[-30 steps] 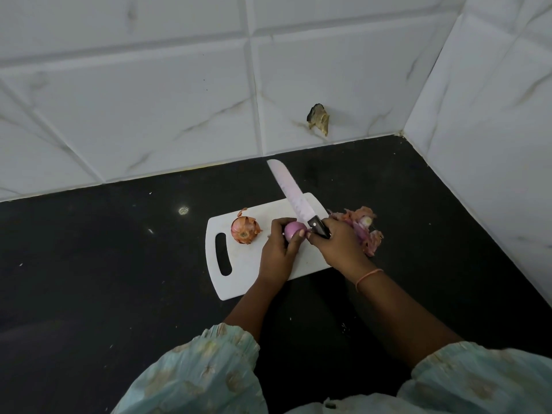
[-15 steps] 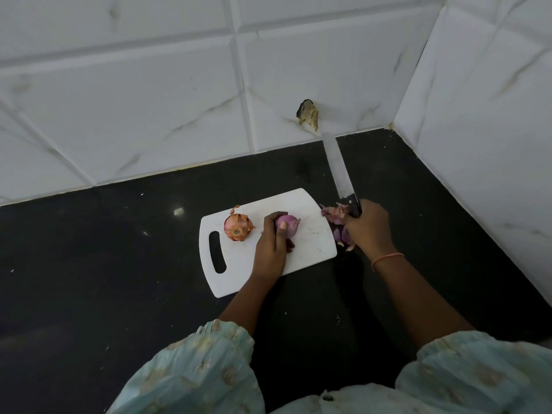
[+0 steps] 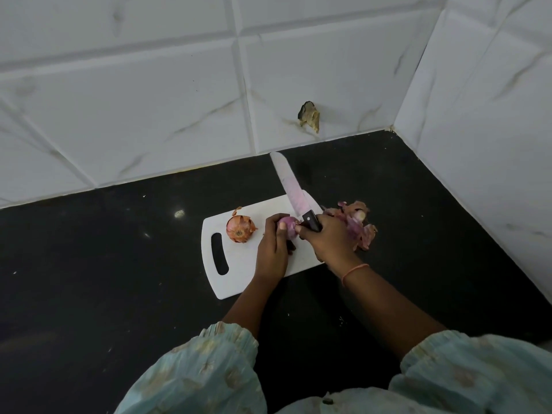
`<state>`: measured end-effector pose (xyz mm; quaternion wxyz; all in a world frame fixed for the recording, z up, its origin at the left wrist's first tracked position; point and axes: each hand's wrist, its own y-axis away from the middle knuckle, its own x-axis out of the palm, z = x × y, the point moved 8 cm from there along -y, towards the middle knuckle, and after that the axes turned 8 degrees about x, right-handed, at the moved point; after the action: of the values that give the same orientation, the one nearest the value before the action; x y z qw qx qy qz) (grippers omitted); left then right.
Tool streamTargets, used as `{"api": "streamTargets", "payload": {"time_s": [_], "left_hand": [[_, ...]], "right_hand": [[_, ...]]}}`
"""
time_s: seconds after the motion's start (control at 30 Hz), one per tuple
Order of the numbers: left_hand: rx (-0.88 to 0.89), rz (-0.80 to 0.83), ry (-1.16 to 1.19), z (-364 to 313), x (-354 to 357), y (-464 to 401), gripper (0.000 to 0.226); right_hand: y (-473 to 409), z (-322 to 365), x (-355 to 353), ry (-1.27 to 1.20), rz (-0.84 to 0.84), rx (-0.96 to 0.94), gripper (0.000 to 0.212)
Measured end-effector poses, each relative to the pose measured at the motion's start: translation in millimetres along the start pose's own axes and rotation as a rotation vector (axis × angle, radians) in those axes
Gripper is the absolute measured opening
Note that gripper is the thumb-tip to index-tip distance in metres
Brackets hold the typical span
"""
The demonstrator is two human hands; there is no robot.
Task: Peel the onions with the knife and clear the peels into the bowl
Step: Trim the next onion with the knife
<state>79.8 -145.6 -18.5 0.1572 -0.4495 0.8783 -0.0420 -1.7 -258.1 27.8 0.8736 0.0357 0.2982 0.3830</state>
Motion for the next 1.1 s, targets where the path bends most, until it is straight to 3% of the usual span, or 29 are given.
{"api": "streamTargets", "payload": {"time_s": [0.2,0.43,0.67,0.87,1.0,1.1], "left_hand": [[-0.021,-0.015,0.024,1,-2,-1,0.031],[-0.031,-0.021,0.012,1,-2,-1,0.034],[-0.04,-0.022,0.024,0,-3,0,0.029],[-0.01,-0.006,-0.144,-2,-1,-2,0.036],[-0.068,-0.039,0.018,2,-5,1,0.041],[-0.102,-0.069,0.089,4,-6,3,0.044]], "right_hand": [[-3,-3,2,-0.239,0.021,0.051,0.015],[-8,-1,3,-0.225,0.046,0.043,0.011],[-10,0,11,-0.032,0.099,-0.009,0.013],[0,-10,18,-0.307,0.209,0.293,0.026],[-11,-2,-8,-0.353,0.007,0.178,0.025],[-23,-16,-44,-0.042,-0.244,0.091,0.024]]}}
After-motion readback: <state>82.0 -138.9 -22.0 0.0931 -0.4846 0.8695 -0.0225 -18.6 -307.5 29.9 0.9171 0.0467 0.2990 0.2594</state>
